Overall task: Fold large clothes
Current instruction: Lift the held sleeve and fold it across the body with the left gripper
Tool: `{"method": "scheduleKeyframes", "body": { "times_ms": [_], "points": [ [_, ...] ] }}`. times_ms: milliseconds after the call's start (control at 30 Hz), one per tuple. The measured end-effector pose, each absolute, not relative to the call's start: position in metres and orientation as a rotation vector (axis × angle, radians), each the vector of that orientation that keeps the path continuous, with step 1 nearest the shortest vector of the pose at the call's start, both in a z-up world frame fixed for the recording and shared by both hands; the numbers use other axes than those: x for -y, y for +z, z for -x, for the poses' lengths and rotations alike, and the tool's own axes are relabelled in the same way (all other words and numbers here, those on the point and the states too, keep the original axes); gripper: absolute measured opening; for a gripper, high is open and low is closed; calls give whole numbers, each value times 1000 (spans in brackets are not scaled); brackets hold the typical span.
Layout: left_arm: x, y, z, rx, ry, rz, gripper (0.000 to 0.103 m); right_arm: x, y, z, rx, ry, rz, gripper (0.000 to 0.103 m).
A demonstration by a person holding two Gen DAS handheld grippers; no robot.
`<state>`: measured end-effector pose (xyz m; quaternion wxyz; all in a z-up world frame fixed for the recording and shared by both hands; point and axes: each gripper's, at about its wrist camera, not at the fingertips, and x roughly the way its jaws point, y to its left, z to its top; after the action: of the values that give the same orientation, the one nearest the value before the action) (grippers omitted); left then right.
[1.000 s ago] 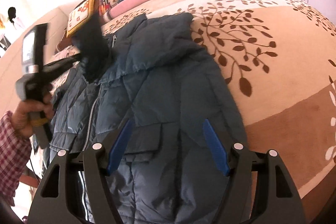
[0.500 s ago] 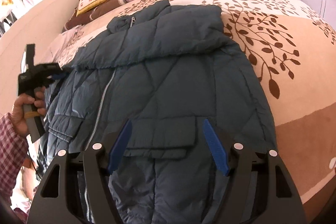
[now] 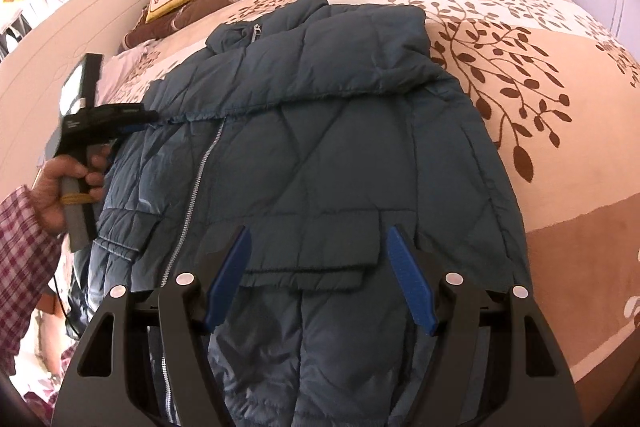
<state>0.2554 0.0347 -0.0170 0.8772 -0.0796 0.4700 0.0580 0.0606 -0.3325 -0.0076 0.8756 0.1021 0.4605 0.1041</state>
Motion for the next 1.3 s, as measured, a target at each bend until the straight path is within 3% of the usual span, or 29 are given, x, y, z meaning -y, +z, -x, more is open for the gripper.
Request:
{"method": "scheduleKeyframes", "body": {
  "times_ms": [33,233,400,800,967,1300],
  "points": [
    [-38,-14,-247,-971,118,178,47,332,-7,-60,-961,216,-213,69],
    [-82,3,-182,-925,140,276,57,321,2,-54,-952,231,-208,69],
    [-137,0,-132,-910,205,425,62,303,8,-53,-960,253,-198,69],
    [-304,-57,-44,-760,533,1023,63,249,31,-55,-914,319,-51,69],
    [-337,-84,-32,-688,589,1229,63,246,31,-57,-917,316,-39,69],
    [-365,-105,-45,-578,636,1368,62,240,22,-61,-944,311,-26,69]
  ]
}}
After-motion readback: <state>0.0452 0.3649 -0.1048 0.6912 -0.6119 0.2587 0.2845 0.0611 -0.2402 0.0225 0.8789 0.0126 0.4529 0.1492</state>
